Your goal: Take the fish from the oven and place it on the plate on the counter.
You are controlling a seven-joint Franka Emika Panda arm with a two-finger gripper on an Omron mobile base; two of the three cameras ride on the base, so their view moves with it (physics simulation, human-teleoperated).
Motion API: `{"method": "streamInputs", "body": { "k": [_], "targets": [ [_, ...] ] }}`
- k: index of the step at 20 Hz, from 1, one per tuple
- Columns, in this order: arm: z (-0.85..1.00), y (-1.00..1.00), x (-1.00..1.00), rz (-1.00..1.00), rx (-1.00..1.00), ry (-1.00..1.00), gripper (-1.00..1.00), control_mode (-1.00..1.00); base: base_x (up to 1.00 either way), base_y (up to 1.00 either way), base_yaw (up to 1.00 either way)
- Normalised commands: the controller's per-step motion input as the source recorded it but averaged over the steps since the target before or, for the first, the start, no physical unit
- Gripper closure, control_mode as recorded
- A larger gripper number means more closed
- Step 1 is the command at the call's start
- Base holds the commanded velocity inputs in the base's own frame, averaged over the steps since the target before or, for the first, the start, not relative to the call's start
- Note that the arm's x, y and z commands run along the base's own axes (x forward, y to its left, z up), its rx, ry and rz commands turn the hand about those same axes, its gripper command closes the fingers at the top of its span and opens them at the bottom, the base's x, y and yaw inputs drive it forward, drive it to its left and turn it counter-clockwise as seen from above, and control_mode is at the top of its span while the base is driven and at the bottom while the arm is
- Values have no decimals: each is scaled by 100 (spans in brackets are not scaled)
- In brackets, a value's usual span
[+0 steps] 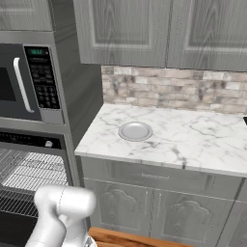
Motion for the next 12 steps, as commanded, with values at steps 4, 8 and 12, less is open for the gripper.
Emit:
{"method": "streamInputs", "body": {
  "k": [4,8,12],
  "targets": [
    [100,-63,-7,-9,15,-34,100,-100,0,0,0],
    [100,-62,-13,-13,13,-38,100,-100,0,0,0],
    [98,-66,-13,-16,6,-51,100,-100,0,0,0]
  ]
}}
